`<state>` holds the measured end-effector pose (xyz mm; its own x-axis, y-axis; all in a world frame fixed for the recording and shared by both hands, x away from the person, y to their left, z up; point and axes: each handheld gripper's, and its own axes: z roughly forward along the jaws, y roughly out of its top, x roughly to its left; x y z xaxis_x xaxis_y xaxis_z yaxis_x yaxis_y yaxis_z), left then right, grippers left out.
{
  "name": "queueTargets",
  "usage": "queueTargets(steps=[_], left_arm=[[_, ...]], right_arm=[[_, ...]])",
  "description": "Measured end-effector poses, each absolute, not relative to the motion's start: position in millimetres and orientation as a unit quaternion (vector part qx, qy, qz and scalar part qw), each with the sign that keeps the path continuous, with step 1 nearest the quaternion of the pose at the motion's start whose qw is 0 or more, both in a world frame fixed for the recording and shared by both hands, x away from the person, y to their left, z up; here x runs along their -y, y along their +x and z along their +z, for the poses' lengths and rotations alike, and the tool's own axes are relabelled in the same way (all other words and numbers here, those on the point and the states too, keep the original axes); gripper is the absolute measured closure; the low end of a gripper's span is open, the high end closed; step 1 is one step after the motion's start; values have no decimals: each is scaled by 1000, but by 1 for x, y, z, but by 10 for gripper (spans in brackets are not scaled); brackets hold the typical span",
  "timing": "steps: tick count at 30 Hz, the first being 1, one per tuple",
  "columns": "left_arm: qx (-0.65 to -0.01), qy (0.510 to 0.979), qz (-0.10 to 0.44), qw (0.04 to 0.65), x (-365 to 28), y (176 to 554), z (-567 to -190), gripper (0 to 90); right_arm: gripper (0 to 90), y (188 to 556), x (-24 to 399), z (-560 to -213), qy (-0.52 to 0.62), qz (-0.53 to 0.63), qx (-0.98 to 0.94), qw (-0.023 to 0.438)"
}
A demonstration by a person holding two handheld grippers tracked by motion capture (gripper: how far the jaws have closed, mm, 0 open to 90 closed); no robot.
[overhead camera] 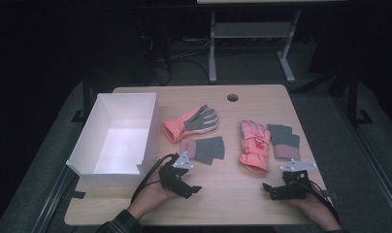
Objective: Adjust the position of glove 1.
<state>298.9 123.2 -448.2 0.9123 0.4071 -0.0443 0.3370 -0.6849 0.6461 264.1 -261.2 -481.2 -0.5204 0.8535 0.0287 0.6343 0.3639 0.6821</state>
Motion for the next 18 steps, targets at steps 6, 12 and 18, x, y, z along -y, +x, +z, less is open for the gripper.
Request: queueTargets(steps=[6, 12, 18], left_arm=[[-207, 911, 50, 354, -125, 300, -443, 139], [-203, 911, 54, 354, -123, 299, -441, 140], [-211, 908, 49, 360, -120, 304, -434, 269]], right_arm=[[3, 262, 263, -469, 455, 335, -809, 162], [3, 262, 268, -466, 461, 335, -804, 171], [3, 261, 267, -461, 460, 344, -799, 176]])
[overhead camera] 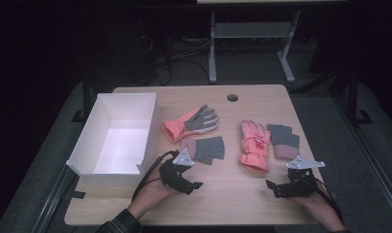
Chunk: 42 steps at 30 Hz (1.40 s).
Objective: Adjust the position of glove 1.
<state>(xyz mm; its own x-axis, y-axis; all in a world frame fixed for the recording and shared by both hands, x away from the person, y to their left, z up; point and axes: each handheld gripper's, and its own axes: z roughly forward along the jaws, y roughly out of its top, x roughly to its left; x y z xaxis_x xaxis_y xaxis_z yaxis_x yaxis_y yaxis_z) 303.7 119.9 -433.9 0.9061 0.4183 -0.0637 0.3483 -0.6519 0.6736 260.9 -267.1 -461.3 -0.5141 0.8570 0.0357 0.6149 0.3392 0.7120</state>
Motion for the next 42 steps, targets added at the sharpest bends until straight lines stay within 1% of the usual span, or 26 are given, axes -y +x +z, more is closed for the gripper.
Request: queueTargets(steps=[4, 6, 7, 8, 9, 10, 11, 12, 13, 17, 18, 23, 26, 33, 34, 42], left_arm=[[-218, 904, 52, 365, -118, 309, -429, 462], [-219, 905, 53, 362, -118, 310, -429, 599], [-219, 906, 55, 359, -118, 312, -428, 599], [-224, 906, 49, 356, -117, 314, -428, 723], [-224, 906, 49, 356, -117, 314, -428, 790], [-227, 906, 47, 355, -117, 317, -428, 840], [-227, 906, 46, 354, -117, 319, -427, 840], [-229, 906, 45, 353, -117, 321, -427, 885], [-237, 905, 45, 349, -117, 325, -426, 895], [-245, 903, 54, 350, -114, 328, -427, 894], [-245, 904, 65, 345, -112, 332, -427, 894], [-256, 902, 73, 339, -106, 339, -427, 895], [-267, 899, 90, 335, -100, 351, -428, 895], [-277, 897, 110, 325, -90, 365, -434, 895], [-283, 896, 121, 321, -89, 369, -434, 895], [-299, 895, 130, 304, -88, 383, -443, 896]], right_arm=[[3, 260, 265, -460, 457, 346, -800, 177], [3, 260, 265, -459, 457, 347, -800, 175], [3, 260, 265, -459, 457, 347, -800, 175], [3, 261, 265, -459, 457, 346, -801, 172], [3, 261, 265, -459, 457, 346, -801, 172], [3, 261, 265, -459, 458, 346, -801, 168], [3, 261, 264, -459, 458, 347, -802, 166], [3, 261, 264, -458, 458, 346, -802, 166], [3, 261, 264, -458, 456, 348, -802, 167], [3, 261, 263, -459, 456, 347, -803, 166], [3, 261, 262, -458, 455, 346, -804, 165], [3, 261, 261, -457, 452, 348, -805, 166], [3, 261, 262, -457, 452, 348, -805, 165], [3, 262, 262, -457, 456, 350, -802, 161], [3, 262, 262, -456, 456, 351, -802, 161], [3, 262, 263, -456, 457, 353, -800, 162]])
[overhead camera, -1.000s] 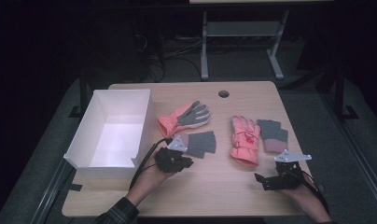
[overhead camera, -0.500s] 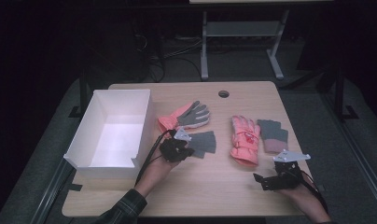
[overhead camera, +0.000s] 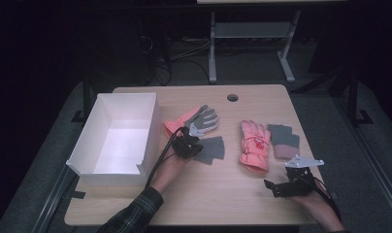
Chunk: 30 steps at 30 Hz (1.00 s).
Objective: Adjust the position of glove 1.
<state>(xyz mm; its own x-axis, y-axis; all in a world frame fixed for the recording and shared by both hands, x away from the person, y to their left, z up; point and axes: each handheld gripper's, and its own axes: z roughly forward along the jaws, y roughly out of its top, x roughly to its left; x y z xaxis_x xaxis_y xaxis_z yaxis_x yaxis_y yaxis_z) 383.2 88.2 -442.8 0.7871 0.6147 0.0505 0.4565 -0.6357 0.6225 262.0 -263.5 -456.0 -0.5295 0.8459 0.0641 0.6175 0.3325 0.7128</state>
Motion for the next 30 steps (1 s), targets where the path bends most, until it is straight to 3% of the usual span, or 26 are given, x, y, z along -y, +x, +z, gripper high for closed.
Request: queueTargets(steps=[22, 30], left_arm=[[-257, 916, 32, 307, -72, 353, -451, 896], [-253, 913, 40, 319, -75, 354, -441, 895]], right_arm=[[4, 262, 265, -455, 460, 352, -798, 166], [5, 262, 267, -455, 463, 352, -796, 166]])
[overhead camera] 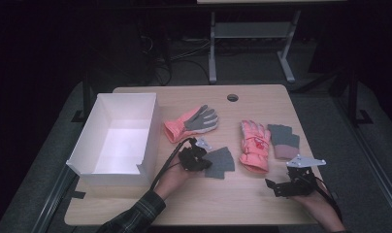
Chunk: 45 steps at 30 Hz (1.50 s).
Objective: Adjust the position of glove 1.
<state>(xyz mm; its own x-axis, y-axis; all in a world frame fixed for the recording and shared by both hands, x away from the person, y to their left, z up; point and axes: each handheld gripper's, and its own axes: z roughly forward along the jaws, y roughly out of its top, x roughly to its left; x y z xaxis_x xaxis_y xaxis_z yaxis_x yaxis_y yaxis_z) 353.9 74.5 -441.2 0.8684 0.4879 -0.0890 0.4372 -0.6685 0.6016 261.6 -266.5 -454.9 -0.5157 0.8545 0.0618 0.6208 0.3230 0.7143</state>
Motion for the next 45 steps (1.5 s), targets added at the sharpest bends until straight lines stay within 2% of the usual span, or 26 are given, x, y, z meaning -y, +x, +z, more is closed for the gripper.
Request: queueTargets(steps=[5, 7, 17, 35, 38, 45], left_arm=[[-275, 904, 74, 319, -85, 367, -435, 895], [-308, 892, 99, 317, -90, 376, -438, 895], [-327, 897, 79, 288, -99, 383, -448, 895], [-254, 926, 4, 278, -99, 331, -445, 895], [-241, 927, -16, 286, -91, 320, -446, 895], [-205, 935, -23, 288, -74, 307, -447, 895]], right_arm=[[5, 261, 266, -455, 464, 351, -796, 166], [5, 261, 266, -455, 462, 350, -798, 166], [5, 262, 267, -455, 464, 351, -797, 163], [5, 262, 268, -457, 462, 348, -799, 161], [6, 262, 268, -457, 464, 347, -799, 158], [5, 262, 267, -457, 463, 345, -801, 159]])
